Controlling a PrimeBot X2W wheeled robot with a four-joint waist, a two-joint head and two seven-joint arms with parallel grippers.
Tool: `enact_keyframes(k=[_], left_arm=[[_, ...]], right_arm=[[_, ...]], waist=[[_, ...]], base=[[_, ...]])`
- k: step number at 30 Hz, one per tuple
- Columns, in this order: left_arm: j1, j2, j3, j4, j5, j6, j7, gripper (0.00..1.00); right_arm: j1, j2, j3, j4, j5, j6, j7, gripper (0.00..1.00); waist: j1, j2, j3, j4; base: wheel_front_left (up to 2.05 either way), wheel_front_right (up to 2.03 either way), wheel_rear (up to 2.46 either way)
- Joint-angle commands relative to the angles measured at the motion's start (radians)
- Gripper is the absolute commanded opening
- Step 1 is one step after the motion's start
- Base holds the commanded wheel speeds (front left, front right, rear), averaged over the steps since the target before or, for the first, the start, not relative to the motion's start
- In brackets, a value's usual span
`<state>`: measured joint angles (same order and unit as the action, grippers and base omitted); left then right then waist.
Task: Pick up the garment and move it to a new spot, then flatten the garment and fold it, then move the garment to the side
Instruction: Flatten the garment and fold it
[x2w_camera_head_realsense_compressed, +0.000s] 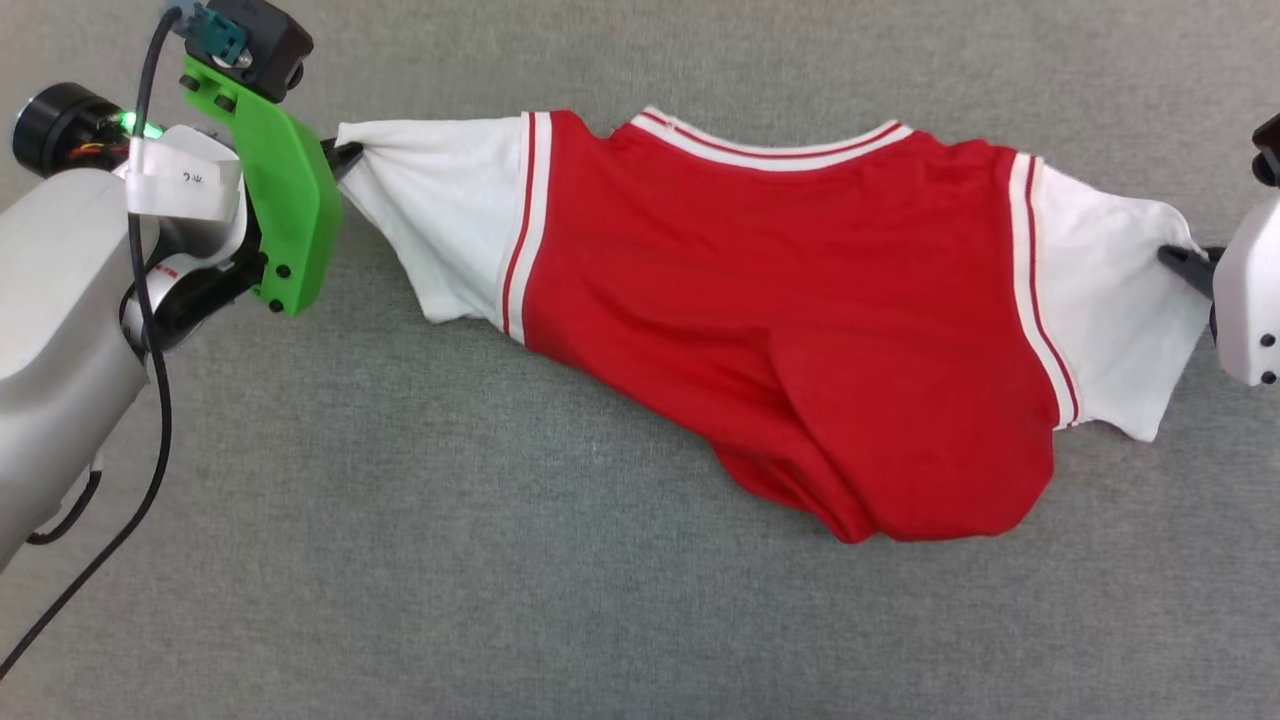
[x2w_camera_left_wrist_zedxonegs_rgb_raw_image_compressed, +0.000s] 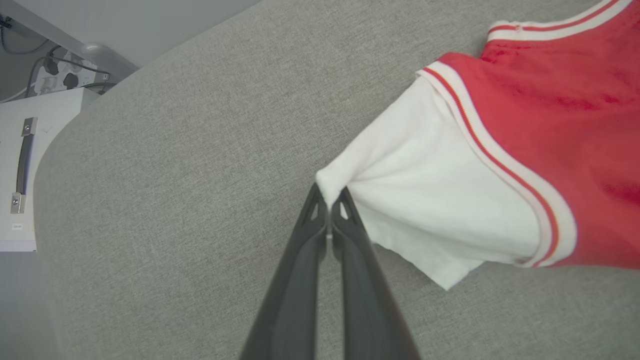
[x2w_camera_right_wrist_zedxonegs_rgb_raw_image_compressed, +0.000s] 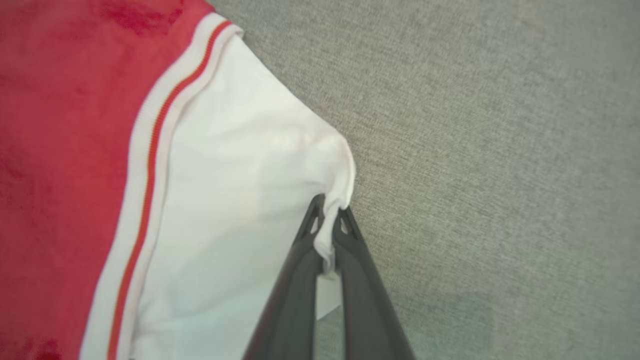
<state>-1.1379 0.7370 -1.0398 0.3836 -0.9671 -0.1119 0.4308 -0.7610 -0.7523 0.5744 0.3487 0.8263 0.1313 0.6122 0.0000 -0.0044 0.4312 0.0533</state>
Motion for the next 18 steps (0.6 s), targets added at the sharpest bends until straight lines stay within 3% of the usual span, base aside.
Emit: enact_keyframes(k=[1, 10, 18], left_arm=[[0.001, -0.004, 0.002, 0.003, 0.01, -0.005, -0.02, 0.0], [0.0, 0.012, 0.03, -0.045, 0.067, 0.014, -0.175, 0.0], [-0.031, 0.027, 0.062, -0.121, 0.122, 0.061, -0.268, 0.0]], right_arm=[[-0.012, -0.007, 0.002, -0.006, -0.002, -0.001, -0.035, 0.0], [-0.013, -0.065, -0.041, -0.069, -0.054, -0.001, -0.24, 0.0], [-0.012, -0.057, -0.151, -0.138, -0.133, -0.001, -0.341, 0.0]], waist=[[0.0, 0.0044, -0.065, -0.009], [0.0, 0.0044, -0.188, -0.012], [0.0, 0.0044, -0.257, -0.016]], base=[[0.0, 0.0, 0.0], [0.0, 0.0, 0.0], [0.0, 0.0, 0.0]])
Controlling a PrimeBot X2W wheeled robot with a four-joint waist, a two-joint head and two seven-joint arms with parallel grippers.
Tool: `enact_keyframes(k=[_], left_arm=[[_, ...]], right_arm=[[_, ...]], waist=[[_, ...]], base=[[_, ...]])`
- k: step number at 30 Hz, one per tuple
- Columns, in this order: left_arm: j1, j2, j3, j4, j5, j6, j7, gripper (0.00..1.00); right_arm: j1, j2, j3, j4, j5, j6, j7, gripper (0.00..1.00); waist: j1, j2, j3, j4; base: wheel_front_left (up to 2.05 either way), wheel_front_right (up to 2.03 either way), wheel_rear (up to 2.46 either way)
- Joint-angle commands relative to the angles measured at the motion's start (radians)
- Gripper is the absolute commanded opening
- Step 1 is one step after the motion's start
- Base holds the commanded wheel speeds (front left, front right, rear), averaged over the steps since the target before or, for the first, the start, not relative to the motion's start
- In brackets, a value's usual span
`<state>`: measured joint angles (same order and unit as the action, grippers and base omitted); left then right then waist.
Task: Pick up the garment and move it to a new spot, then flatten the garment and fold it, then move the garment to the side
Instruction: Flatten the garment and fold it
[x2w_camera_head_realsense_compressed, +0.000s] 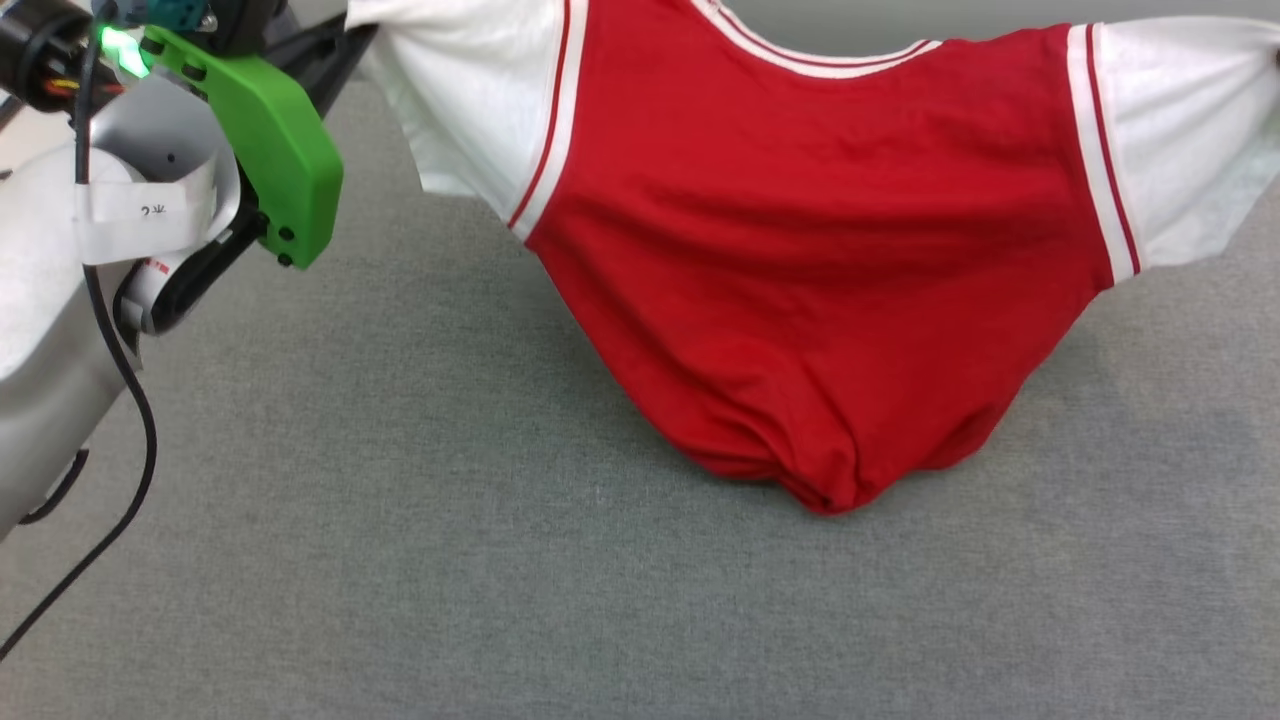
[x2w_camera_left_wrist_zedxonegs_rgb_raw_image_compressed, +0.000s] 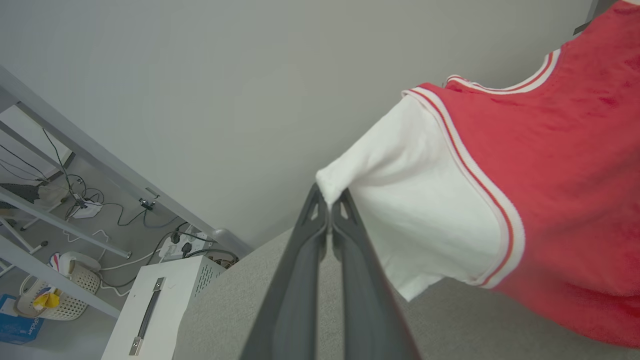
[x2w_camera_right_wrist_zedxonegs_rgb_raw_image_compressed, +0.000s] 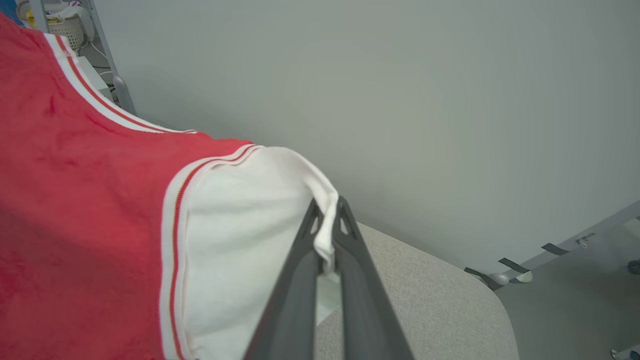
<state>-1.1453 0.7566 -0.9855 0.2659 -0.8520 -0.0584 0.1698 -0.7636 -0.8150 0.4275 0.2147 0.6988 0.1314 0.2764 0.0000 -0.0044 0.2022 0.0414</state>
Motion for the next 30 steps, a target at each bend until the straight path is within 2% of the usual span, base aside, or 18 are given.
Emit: enact_keyframes(k=[1, 8, 16, 22, 30], left_arm=[[-0.033, 0.008, 0.011, -0.013, 0.016, 0.013, -0.015, 0.0], [-0.125, -0.018, 0.038, -0.042, 0.054, 0.027, -0.04, 0.0], [-0.379, -0.087, 0.094, 0.029, 0.129, 0.016, -0.07, 0.0], [-0.596, -0.143, 0.122, 0.142, 0.198, -0.01, -0.118, 0.0], [-0.81, -0.215, 0.146, 0.317, 0.251, -0.029, -0.213, 0.0]], right_arm=[[-0.011, 0.01, -0.02, -0.013, -0.016, -0.001, -0.01, 0.0], [-0.06, 0.039, -0.127, -0.068, -0.085, -0.001, -0.01, 0.0], [-0.287, 0.077, -0.187, -0.088, -0.199, -0.001, 0.041, 0.0], [-0.548, 0.13, -0.167, 0.024, -0.312, -0.001, 0.031, 0.0], [-0.889, 0.203, -0.122, 0.261, -0.412, -0.001, -0.068, 0.0]], waist=[[0.0, 0.0044, -0.033, -0.005], [0.0, 0.0044, -0.012, -0.009], [0.0, 0.0044, 0.146, -0.029], [0.0, 0.0044, 0.277, -0.062], [0.0, 0.0044, 0.383, -0.079]], base=[[0.0, 0.0, 0.0], [0.0, 0.0, 0.0], [0.0, 0.0, 0.0], [0.0, 0.0, 0.0], [0.0, 0.0, 0.0]])
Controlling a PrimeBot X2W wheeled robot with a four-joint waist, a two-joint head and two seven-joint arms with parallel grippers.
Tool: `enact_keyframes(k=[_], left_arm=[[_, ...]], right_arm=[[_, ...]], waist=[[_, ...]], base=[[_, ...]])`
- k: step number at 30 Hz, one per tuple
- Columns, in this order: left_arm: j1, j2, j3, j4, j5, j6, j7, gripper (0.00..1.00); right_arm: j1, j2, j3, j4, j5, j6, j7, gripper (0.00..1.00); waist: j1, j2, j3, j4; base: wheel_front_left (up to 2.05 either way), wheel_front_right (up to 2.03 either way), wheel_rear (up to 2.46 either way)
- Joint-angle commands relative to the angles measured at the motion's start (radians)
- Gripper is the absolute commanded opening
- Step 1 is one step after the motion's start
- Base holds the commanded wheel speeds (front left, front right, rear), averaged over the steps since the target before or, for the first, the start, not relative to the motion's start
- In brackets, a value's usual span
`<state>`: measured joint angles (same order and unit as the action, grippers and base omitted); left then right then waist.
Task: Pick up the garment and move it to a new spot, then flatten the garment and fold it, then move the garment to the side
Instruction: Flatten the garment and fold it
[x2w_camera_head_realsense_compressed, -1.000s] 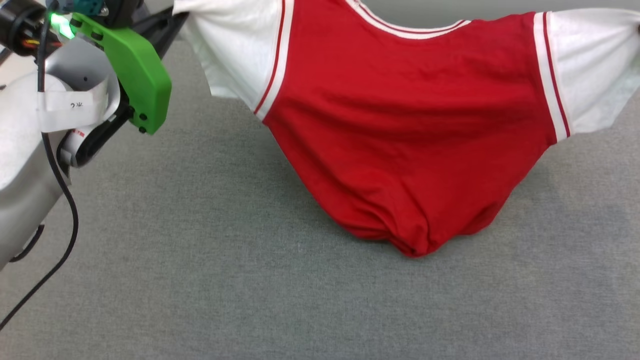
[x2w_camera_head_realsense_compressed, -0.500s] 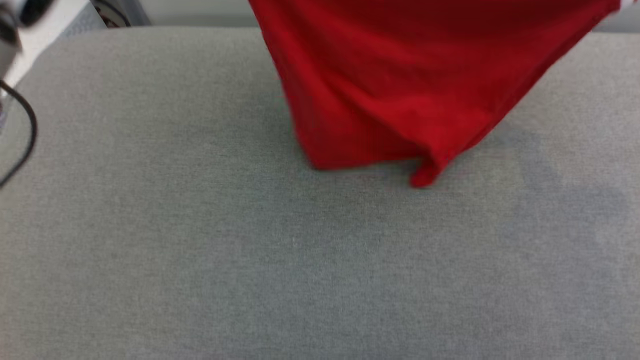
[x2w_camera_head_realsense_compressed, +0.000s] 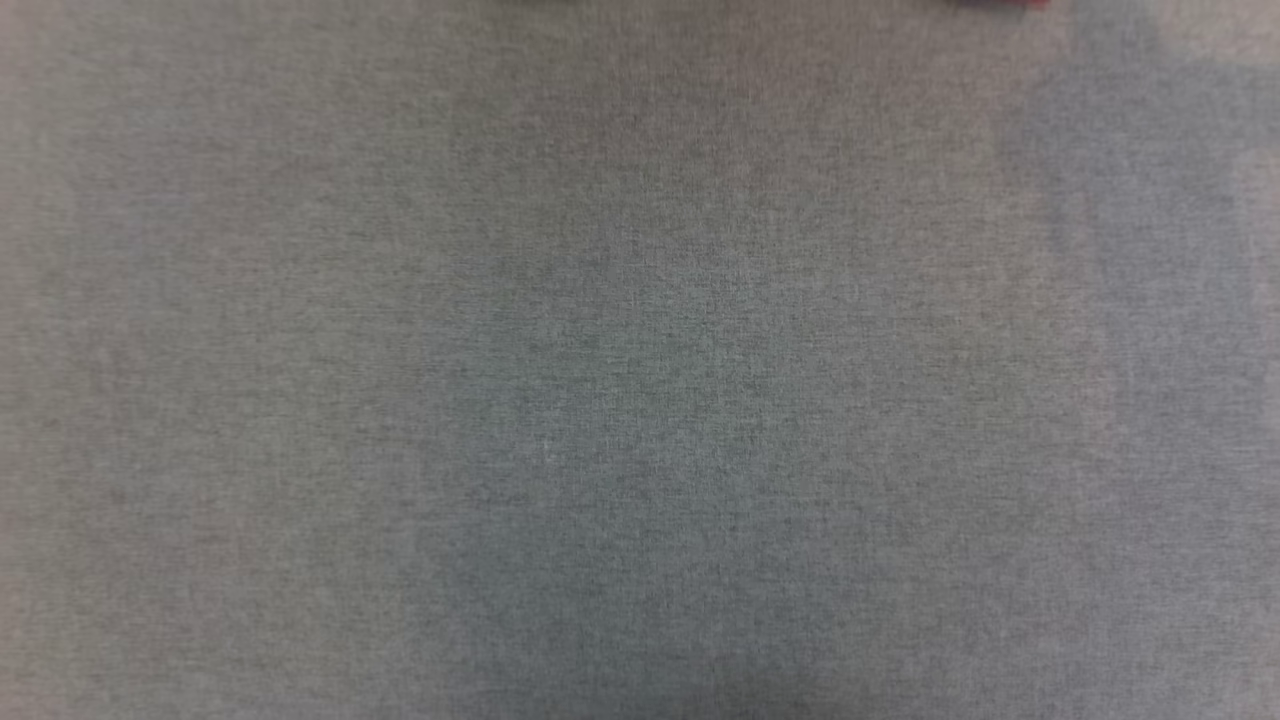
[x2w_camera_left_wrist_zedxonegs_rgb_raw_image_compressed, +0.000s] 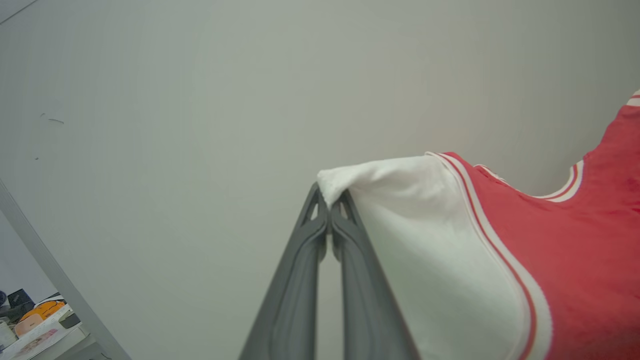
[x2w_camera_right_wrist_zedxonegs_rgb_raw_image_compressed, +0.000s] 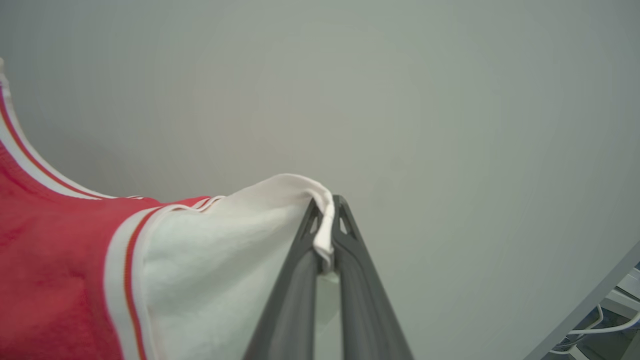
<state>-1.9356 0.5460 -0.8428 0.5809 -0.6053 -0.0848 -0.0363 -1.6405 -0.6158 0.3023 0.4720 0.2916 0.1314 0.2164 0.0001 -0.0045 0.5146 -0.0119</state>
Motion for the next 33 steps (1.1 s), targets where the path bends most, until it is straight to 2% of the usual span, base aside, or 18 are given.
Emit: enact_keyframes(k=[1, 8, 16, 23, 28, 33], left_arm=[[-0.037, -0.011, 0.005, 0.018, 0.007, -0.005, -0.015, 0.0], [-0.112, -0.058, 0.013, 0.143, -0.002, -0.021, -0.085, 0.0], [-0.063, -0.071, -0.021, 0.257, -0.031, -0.04, -0.134, 0.0], [0.094, -0.065, -0.061, 0.293, -0.09, -0.045, -0.168, 0.0], [0.263, -0.036, -0.097, 0.251, -0.145, -0.045, -0.193, 0.0], [0.457, 0.004, -0.113, 0.184, -0.191, -0.045, -0.211, 0.0]], right_arm=[[-0.042, 0.009, 0.009, 0.026, -0.013, -0.001, -0.019, 0.0], [-0.198, 0.049, 0.053, 0.19, -0.037, -0.001, -0.102, 0.0], [-0.194, 0.082, 0.149, 0.323, -0.008, -0.001, -0.184, 0.0], [-0.068, 0.121, 0.262, 0.388, 0.061, -0.001, -0.277, 0.0], [0.07, 0.142, 0.348, 0.391, 0.129, -0.001, -0.324, 0.0], [0.242, 0.134, 0.421, 0.349, 0.207, -0.001, -0.362, 0.0]], waist=[[-0.0001, 0.0045, 0.077, -0.026], [-0.0001, 0.0045, 0.104, -0.024], [-0.0001, 0.0045, 0.11, -0.021], [-0.0001, 0.0045, 0.043, -0.022], [-0.0001, 0.0045, -0.032, -0.016], [-0.0001, 0.0045, -0.111, -0.01]], base=[[0.0, 0.0, 0.0], [0.0, 0.0, 0.0], [0.0, 0.0, 0.0], [0.0, 0.0, 0.0], [0.0, 0.0, 0.0], [0.0, 0.0, 0.0]])
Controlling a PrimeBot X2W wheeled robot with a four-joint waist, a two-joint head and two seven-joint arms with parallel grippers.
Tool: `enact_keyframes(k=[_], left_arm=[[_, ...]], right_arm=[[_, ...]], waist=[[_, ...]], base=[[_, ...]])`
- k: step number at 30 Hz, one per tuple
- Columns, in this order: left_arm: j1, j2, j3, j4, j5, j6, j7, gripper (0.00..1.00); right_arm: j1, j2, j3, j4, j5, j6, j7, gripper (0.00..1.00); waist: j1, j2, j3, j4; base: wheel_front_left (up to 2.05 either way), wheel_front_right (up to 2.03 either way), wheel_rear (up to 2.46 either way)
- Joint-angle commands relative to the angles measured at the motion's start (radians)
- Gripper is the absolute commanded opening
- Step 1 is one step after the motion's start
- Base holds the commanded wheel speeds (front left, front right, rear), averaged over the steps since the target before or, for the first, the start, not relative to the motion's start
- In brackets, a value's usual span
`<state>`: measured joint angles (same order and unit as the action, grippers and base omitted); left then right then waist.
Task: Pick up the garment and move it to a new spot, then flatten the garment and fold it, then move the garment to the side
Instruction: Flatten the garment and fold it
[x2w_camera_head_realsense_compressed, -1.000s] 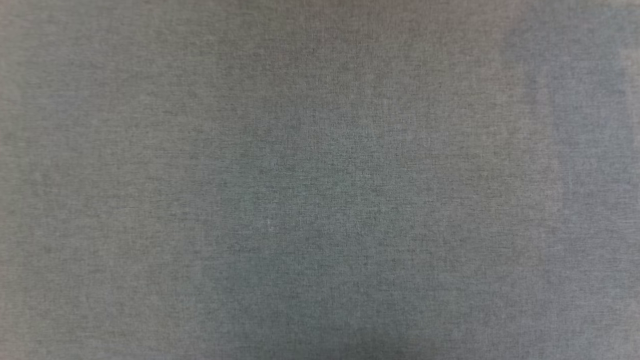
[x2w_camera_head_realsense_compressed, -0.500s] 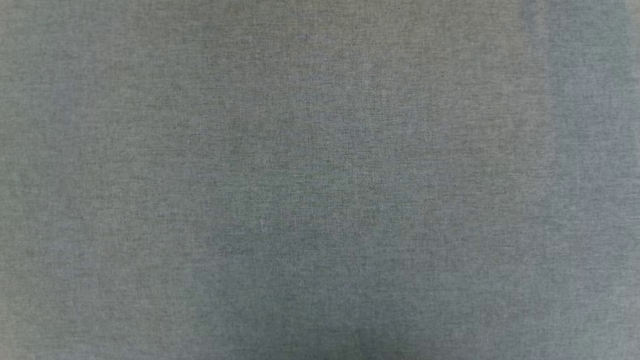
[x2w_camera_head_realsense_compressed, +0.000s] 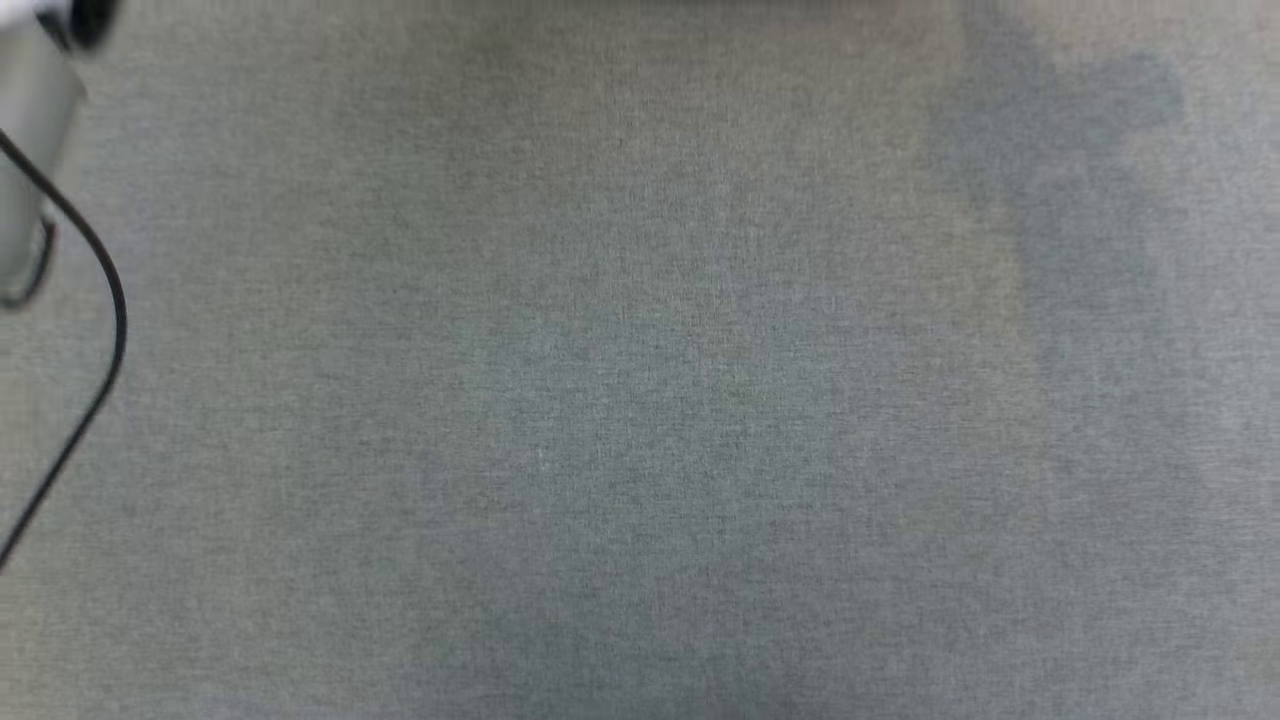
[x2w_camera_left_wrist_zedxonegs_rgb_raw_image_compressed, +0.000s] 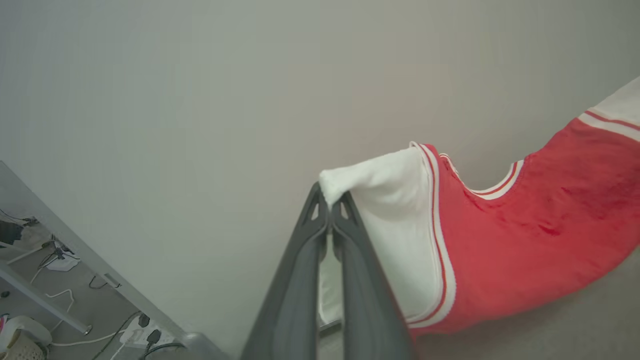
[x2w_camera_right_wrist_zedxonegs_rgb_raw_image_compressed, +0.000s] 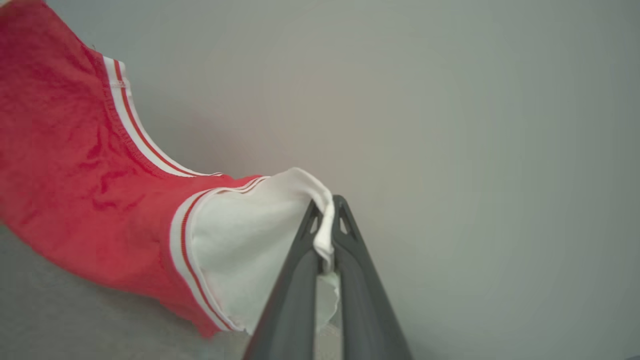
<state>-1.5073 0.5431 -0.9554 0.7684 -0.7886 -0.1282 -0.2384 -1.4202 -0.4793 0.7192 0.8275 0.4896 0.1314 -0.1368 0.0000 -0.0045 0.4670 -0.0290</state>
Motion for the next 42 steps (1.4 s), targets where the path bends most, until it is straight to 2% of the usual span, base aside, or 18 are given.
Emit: enact_keyframes(k=[1, 6, 11, 17, 21, 22, 25, 35, 42], left_arm=[[0.076, 0.015, 0.001, -0.022, -0.019, 0.001, -0.011, 0.0], [0.304, 0.059, -0.002, -0.117, -0.062, 0.041, -0.018, 0.0], [0.573, 0.106, -0.021, -0.242, -0.104, 0.114, -0.021, 0.0], [0.838, 0.171, -0.028, -0.365, -0.162, 0.198, -0.022, 0.0], [0.969, 0.2, -0.031, -0.429, -0.185, 0.253, -0.023, 0.0], [1.067, 0.223, -0.037, -0.475, -0.191, 0.295, -0.023, 0.0], [1.128, 0.234, -0.029, -0.505, -0.198, 0.328, -0.023, 0.0], [1.31, 0.267, -0.013, -0.575, -0.208, 0.41, -0.023, 0.0], [1.344, 0.275, -0.004, -0.617, -0.209, 0.432, -0.023, 0.0]], right_arm=[[0.065, -0.01, 0.02, -0.021, 0.027, -0.001, -0.013, 0.0], [0.259, -0.053, 0.076, -0.1, 0.092, -0.001, -0.025, 0.0], [0.48, -0.108, 0.103, -0.18, 0.129, -0.001, -0.019, 0.0], [0.723, -0.156, 0.072, -0.268, 0.139, -0.001, -0.01, 0.0], [0.874, -0.176, -0.002, -0.308, 0.14, -0.001, -0.01, 0.0], [1.021, -0.173, -0.099, -0.338, 0.124, -0.001, -0.007, 0.0], [1.13, -0.169, -0.18, -0.364, 0.102, -0.001, 0.001, 0.0], [1.451, -0.119, -0.39, -0.532, 0.042, -0.001, 0.141, 0.0], [1.595, -0.088, -0.497, -0.652, 0.018, -0.001, 0.274, 0.0]], waist=[[0.0, 0.0045, -0.082, 0.011], [0.0, 0.0045, -0.166, 0.014], [0.0, 0.0045, -0.25, 0.016], [0.0, 0.0045, -0.31, 0.016], [0.0, 0.0045, -0.334, 0.021], [0.0, 0.0045, -0.347, 0.023], [0.0, 0.0045, -0.357, 0.026], [0.0, 0.0045, -0.386, 0.025], [0.0, 0.0045, -0.368, 0.038]], base=[[0.0, 0.0, 0.0], [0.0, 0.0, 0.0], [0.0, 0.0, 0.0], [0.0, 0.0, 0.0], [0.0, 0.0, 0.0], [0.0, 0.0, 0.0], [0.0, 0.0, 0.0], [0.0, 0.0, 0.0], [0.0, 0.0, 0.0]])
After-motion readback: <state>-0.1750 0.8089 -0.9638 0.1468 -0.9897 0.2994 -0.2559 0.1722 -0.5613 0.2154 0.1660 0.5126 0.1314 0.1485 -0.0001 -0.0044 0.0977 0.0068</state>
